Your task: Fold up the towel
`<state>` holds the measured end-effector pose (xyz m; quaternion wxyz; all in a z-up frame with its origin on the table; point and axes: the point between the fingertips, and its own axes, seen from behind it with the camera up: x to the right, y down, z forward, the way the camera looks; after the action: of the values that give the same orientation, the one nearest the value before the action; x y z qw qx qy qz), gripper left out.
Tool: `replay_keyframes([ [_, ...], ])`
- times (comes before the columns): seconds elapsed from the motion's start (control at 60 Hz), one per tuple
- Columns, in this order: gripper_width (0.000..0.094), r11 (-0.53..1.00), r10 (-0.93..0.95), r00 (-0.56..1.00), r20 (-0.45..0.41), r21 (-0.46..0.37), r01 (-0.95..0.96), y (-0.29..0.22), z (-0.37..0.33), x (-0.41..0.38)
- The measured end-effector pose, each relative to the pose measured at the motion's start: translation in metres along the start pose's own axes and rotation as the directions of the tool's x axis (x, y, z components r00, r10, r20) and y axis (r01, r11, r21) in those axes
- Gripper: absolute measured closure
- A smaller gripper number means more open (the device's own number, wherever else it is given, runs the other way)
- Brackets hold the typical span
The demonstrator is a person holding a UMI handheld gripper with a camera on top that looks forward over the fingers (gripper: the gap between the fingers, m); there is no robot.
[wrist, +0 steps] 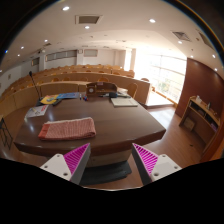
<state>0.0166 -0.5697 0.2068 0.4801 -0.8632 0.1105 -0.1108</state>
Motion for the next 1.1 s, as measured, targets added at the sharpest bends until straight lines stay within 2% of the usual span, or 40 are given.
replay_keyframes([
  [0.25,0.0083,0.995,-0.027,0.999,0.037,-0.093,0.030,0.046,0.017,-0.005],
  [0.383,0.0088,0.988,-0.047,0.994,0.101,-0.140,0.061,0.071,0.027,-0.042],
  [0.517,0.0087,0.978,-0.097,0.972,0.215,-0.162,0.133,0.088,0.047,-0.118],
  [0.65,0.0080,0.975,-0.121,0.933,0.339,-0.138,0.176,0.092,0.063,-0.225],
  [0.767,0.0080,0.975,-0.138,0.907,0.397,-0.109,0.196,0.080,0.093,-0.316],
  [0.967,0.0084,0.972,-0.131,0.911,0.390,-0.132,0.197,0.063,0.170,-0.425],
  [1.1,0.0086,0.966,-0.182,0.929,0.322,-0.117,0.230,0.051,0.221,-0.445],
])
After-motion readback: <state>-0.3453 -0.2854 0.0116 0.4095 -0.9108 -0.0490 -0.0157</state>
